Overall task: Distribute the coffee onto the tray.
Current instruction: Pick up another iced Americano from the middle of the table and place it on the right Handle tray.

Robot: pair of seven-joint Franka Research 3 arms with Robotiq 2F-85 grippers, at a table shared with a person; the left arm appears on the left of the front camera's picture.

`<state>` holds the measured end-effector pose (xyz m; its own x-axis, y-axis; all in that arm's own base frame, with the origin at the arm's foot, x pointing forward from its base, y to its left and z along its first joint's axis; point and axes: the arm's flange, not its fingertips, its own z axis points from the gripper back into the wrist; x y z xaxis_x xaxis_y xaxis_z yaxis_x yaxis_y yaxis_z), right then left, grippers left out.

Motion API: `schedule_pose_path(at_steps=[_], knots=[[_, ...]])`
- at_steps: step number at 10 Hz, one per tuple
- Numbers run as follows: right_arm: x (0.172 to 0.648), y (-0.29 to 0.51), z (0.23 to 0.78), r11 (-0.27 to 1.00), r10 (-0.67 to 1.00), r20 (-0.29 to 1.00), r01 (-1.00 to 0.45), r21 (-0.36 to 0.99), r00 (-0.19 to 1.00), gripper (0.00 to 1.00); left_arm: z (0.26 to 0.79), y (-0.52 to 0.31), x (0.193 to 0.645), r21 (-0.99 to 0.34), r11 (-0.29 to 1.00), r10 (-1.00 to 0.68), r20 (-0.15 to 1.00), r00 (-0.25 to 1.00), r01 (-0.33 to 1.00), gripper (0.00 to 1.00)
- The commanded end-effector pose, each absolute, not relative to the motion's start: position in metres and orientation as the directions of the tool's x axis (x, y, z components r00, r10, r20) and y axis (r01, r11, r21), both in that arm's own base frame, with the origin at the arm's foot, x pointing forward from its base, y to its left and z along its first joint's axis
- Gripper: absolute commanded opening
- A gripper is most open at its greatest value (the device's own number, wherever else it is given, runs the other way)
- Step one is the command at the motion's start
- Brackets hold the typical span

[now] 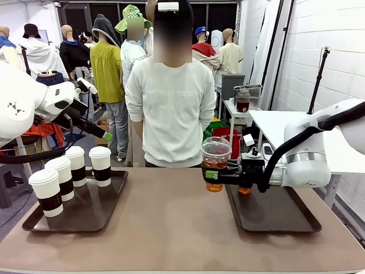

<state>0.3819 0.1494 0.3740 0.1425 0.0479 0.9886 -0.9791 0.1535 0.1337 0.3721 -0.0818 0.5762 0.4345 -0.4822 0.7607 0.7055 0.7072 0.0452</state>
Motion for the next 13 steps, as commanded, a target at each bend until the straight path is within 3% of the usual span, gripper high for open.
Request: schedule_pose_path(at_steps=[1, 9, 13], knots=[[0.363, 0.126, 0.372, 0.148, 0.040, 0.991, -0.981, 0.124, 0.132, 0.65, 0.575, -0.080, 0.373, 0.035, 0.705, -0.478, 0.761, 0.438, 0.708, 1.00], [0.387, 0.055, 0.319, 0.148, 0.016, 0.995, -0.985, 0.093, 0.096, 0.65, 0.575, -0.080, 0.373, 0.035, 0.705, -0.478, 0.761, 0.438, 0.708, 1.00], [0.407, 0.038, 0.295, 0.223, 0.064, 0.991, -0.969, 0.103, 0.120, 0.65, 0.575, -0.080, 0.373, 0.035, 0.705, -0.478, 0.761, 0.438, 0.708, 1.00]])
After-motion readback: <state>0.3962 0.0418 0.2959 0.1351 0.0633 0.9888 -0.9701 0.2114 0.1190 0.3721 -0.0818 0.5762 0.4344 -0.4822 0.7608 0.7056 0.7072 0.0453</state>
